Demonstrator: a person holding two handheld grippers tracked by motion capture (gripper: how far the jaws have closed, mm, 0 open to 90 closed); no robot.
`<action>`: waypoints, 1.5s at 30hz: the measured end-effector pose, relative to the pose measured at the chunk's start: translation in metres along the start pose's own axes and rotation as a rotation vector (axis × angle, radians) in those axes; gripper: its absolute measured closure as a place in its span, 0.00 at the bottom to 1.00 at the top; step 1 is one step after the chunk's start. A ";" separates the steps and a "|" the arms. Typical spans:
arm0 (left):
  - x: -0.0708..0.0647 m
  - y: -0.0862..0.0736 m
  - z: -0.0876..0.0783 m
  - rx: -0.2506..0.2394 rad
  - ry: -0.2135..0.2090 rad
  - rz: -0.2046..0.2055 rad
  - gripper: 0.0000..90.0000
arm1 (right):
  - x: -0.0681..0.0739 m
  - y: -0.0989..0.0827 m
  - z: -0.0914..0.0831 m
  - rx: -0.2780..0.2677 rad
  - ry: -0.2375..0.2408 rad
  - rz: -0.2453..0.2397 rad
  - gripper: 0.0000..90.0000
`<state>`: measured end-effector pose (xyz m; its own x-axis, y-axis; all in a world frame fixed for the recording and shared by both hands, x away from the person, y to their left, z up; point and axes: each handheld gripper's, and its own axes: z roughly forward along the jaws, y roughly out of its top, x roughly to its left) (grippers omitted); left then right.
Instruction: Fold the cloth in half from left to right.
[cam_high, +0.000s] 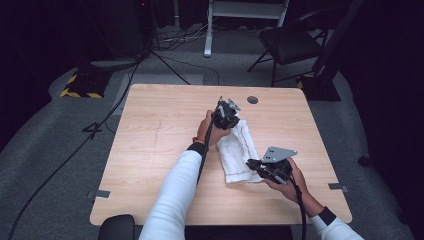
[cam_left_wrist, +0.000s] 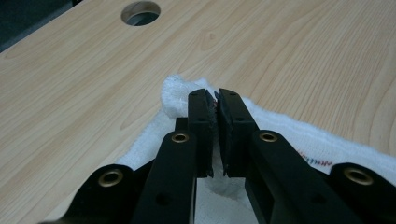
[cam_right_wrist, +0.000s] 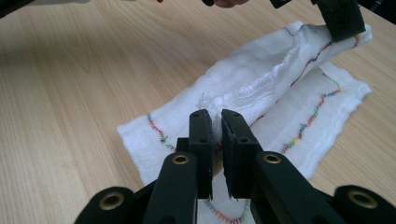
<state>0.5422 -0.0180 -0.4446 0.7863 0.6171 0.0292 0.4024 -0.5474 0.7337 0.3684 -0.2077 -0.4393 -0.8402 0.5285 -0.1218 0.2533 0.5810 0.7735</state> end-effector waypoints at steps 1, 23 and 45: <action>-0.003 0.003 0.003 -0.002 -0.004 0.007 0.94 | -0.001 -0.002 -0.002 0.004 -0.004 0.001 0.92; -0.052 -0.054 -0.074 0.007 -0.045 0.106 0.31 | -0.045 -0.049 -0.035 0.035 -0.115 0.178 0.51; -0.084 -0.121 -0.070 0.136 -0.093 0.130 0.35 | -0.029 -0.052 0.015 0.195 0.019 0.097 0.49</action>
<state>0.3941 0.0364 -0.4884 0.8731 0.4849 0.0498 0.3496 -0.6941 0.6293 0.3867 -0.2438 -0.4856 -0.8158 0.5770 -0.0392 0.4198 0.6375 0.6461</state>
